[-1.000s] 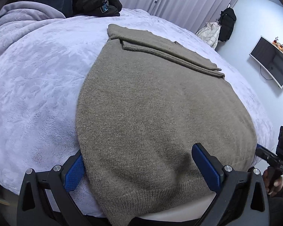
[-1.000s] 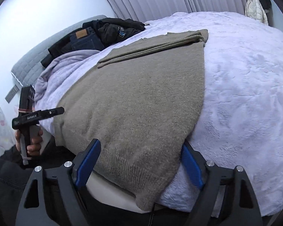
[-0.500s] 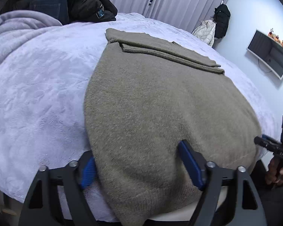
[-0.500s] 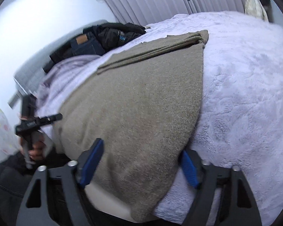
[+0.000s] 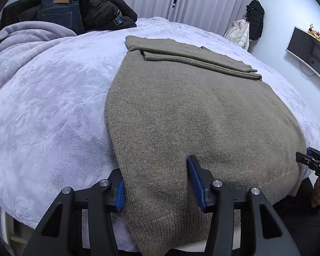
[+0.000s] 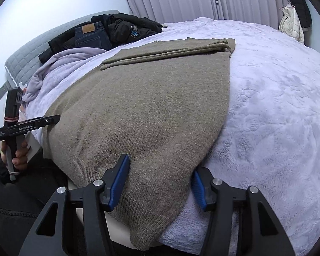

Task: Fold small clothes
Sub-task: 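Lift the hem with both grippers and fold it toward the collar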

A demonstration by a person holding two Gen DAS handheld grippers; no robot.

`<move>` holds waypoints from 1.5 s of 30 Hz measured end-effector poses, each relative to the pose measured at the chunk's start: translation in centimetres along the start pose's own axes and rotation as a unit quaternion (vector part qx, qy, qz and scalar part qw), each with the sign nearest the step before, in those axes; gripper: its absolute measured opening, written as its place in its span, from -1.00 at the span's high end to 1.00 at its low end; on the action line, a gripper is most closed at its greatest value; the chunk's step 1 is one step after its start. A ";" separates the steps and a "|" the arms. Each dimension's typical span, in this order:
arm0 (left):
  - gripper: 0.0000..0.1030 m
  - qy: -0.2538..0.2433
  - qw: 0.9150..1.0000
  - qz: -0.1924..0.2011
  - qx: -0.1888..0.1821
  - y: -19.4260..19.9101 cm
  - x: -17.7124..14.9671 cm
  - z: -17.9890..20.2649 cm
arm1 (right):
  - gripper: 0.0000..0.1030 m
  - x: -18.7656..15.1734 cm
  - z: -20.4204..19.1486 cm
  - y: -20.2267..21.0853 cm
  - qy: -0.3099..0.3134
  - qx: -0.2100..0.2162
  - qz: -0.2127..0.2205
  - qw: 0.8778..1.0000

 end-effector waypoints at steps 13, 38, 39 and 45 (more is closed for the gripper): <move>0.71 0.010 0.999 -0.027 -0.025 1.1 1.5 0.1 | 0.73 0.9 -3.1 0.3 0.036 -0.035 -0.003 0.999; 0.73 0.080 0.990 0.047 -0.105 5.7 9.5 -0.7 | 0.79 9.4 0.8 6.2 -0.079 0.129 0.115 0.982; 0.73 0.082 0.989 0.052 -0.108 5.8 10.2 -0.6 | 0.79 10.1 0.9 6.2 -0.079 0.127 0.119 0.982; 0.74 0.097 0.987 0.068 -0.113 5.0 14.7 -0.5 | 0.79 14.6 2.4 5.9 -0.087 0.122 0.132 0.980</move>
Point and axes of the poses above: each gripper's, at about its wrist camera, not at the fingertips, and y roughly against the way its jaws point, z to its right, x to its top, the point moved 1 cm from there along -y, roughly the way its jaws point, and after that the axes turned 3 degrees about x, right-handed, at the moved point
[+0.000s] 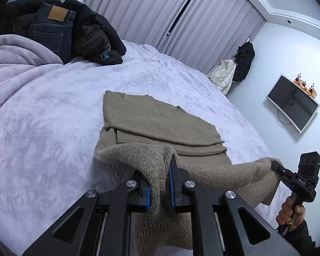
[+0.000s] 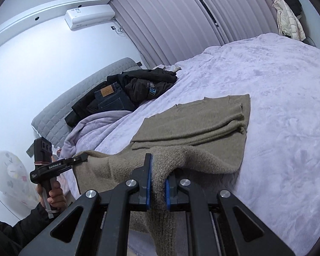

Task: Fold small clothes
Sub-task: 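Lift the hem with both grippers and fold it toward the collar, then open both grippers and release the folded hem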

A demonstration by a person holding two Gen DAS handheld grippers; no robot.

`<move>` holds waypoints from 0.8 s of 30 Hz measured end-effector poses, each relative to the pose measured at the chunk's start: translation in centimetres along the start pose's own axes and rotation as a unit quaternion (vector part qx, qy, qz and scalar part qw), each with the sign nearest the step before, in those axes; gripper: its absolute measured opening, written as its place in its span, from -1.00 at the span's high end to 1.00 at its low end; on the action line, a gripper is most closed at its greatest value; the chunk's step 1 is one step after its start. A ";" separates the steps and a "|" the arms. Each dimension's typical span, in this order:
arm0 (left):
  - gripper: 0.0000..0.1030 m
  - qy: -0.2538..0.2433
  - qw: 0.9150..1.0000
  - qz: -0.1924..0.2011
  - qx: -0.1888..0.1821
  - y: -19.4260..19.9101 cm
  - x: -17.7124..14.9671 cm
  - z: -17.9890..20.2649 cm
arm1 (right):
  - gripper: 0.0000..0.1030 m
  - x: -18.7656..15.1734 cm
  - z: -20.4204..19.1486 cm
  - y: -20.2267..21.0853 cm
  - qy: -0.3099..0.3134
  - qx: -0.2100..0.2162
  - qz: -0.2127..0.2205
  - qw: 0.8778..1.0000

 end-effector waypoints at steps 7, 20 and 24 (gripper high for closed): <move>0.74 0.027 1.000 -0.008 0.003 -3.5 4.0 -0.7 | 0.80 4.5 1.3 -3.4 -0.007 -0.010 -0.010 1.000; 0.74 0.061 0.994 -0.082 0.036 -17.1 9.6 -2.8 | 0.80 9.8 11.0 -13.8 -0.101 -0.055 -0.061 0.991; 0.72 0.074 0.992 -0.098 0.037 -20.3 10.1 -3.8 | 0.80 10.0 13.4 -16.3 -0.125 -0.069 -0.074 0.987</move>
Point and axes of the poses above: each gripper's, at about its wrist camera, not at the fingertips, and y roughly against the way its jaws point, z to its right, x to its top, the point moved 1 cm from there along -y, roughly the way its jaws point, and after that the axes turned 3 degrees about x, right-handed, at the moved point
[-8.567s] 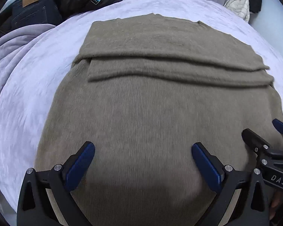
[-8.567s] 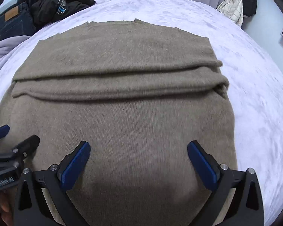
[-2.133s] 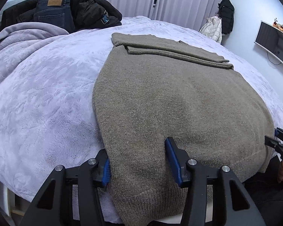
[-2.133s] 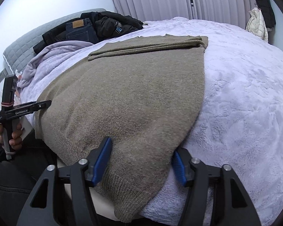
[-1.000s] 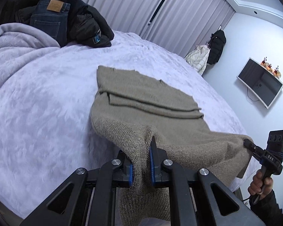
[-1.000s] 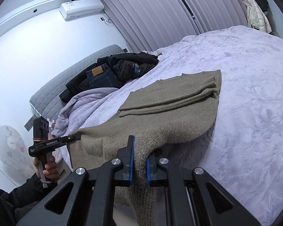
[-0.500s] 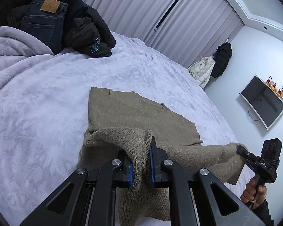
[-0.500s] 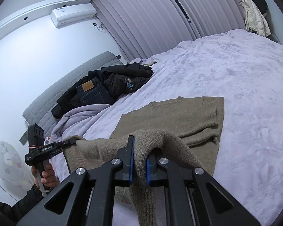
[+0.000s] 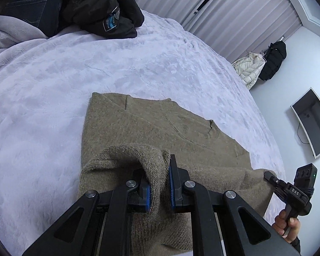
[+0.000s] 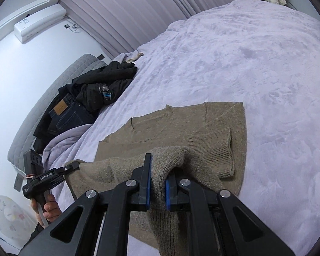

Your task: Fold small clothes

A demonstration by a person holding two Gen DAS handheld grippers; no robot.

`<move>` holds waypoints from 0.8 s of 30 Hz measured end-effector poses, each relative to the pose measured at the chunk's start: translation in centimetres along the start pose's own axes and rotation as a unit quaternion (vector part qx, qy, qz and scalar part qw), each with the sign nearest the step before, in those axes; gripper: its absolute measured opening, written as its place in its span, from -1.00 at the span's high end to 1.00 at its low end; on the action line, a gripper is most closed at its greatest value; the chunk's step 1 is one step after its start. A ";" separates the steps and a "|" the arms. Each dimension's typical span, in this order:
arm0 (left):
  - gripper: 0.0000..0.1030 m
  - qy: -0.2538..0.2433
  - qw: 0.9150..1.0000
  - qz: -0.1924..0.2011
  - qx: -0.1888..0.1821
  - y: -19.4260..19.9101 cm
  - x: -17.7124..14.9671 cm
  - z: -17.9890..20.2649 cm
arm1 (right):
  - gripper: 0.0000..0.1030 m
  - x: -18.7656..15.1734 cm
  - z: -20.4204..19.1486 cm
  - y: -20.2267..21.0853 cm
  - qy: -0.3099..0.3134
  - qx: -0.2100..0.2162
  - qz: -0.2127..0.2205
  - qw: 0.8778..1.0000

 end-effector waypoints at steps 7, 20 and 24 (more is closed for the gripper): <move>-0.57 0.074 0.997 -0.026 -0.016 -2.7 -0.2 -3.2 | 0.72 0.4 3.2 -4.1 -0.029 -0.058 -0.059 0.996; -0.57 0.032 0.998 -0.050 -0.023 3.0 -6.5 -3.4 | -0.73 -4.4 -3.1 4.3 0.101 -0.107 0.002 0.989; -0.57 0.022 0.997 -0.061 -0.035 1.3 -7.4 -1.4 | -0.32 -6.3 -1.9 1.2 0.074 -0.073 -0.053 0.993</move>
Point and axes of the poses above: each gripper's, at about its wrist camera, not at the fingertips, and y roughly against the way its jaws point, z to its right, x to its top, the point moved 1 cm from there along -y, roughly the way its jaws point, and after that the axes turned 3 degrees about x, right-handed, at the moved point
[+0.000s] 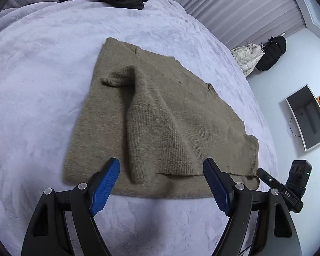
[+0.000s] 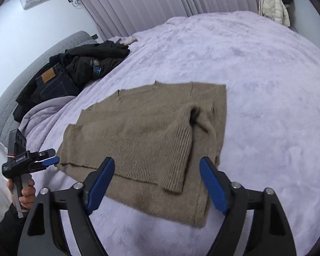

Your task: Fold small clothes

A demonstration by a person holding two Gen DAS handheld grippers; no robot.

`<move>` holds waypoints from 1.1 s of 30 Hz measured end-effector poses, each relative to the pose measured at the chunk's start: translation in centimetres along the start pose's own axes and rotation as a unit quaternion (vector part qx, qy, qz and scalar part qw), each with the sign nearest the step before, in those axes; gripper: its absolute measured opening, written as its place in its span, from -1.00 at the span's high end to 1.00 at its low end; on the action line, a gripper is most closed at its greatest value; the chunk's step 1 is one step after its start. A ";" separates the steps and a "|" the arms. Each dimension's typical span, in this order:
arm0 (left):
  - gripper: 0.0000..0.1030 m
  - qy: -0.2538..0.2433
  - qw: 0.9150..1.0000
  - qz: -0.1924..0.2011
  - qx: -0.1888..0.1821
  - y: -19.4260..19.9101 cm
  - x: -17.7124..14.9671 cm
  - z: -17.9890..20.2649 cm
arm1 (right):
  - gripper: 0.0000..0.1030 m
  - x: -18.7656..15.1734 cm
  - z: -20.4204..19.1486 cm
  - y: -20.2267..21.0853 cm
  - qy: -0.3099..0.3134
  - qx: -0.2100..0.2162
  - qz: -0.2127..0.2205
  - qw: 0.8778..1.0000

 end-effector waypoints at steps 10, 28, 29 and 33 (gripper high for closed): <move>0.64 -0.020 1.000 -0.018 0.007 -1.9 2.6 1.4 | 0.70 0.9 -0.4 -2.5 0.010 0.026 -0.015 0.999; 0.64 0.013 0.994 0.094 0.057 -2.9 15.7 2.6 | 0.70 14.1 1.5 -6.4 -0.074 0.034 0.059 0.995; 0.62 0.017 0.994 0.087 0.066 -3.4 16.1 2.3 | 0.62 14.7 1.8 -7.2 -0.081 0.024 0.049 0.995; -0.48 0.020 0.991 0.093 0.090 -3.3 15.9 0.9 | -0.24 15.5 3.2 -8.7 -0.094 -0.034 0.033 0.994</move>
Point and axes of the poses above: each gripper's, at about its wrist camera, not at the fingertips, and y roughly against the way its jaws point, z to its right, x to its top, the point moved 1 cm from there along -y, roughly the way its jaws point, and after that the axes turned 3 degrees about x, right-handed, at the moved point
